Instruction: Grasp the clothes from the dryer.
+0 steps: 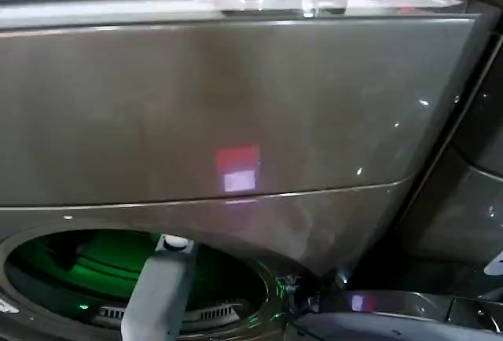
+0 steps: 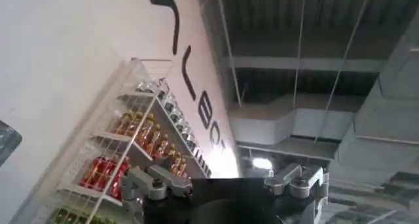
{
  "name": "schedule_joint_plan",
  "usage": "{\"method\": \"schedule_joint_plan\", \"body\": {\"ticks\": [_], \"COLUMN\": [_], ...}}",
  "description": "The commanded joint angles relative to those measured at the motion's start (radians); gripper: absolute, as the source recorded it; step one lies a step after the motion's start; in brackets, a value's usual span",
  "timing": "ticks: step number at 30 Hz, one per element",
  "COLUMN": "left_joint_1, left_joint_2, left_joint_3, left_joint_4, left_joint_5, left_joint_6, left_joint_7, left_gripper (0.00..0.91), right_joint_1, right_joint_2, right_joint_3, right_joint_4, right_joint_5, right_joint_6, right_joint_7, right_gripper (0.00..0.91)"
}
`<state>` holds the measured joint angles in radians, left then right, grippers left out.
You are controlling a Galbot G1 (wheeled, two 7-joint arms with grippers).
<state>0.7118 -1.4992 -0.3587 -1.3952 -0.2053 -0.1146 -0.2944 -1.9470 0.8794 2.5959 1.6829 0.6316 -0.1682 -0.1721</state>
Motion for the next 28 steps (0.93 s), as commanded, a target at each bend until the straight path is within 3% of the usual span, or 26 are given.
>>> {"method": "schedule_joint_plan", "body": {"ticks": [1, 28], "left_joint_1": [0.008, 0.002], "left_joint_2": [-0.003, 0.002], "left_joint_3": [-0.003, 0.012], "left_joint_4": [-0.01, -0.009], "left_joint_5": [-0.005, -0.004], "left_joint_6": [-0.008, 0.002], "left_joint_7": [-0.019, -0.017], "left_gripper": [0.0, 0.0], "right_joint_1": [-0.004, -0.007], "right_joint_2": [0.001, 0.001], "right_joint_3": [0.006, 0.024], "right_joint_4": [-0.001, 0.005], "right_joint_5": [-0.002, -0.001], "right_joint_6": [0.004, -0.006], "right_joint_7": [0.0, -0.011], "right_gripper": [0.907, 0.907]}}
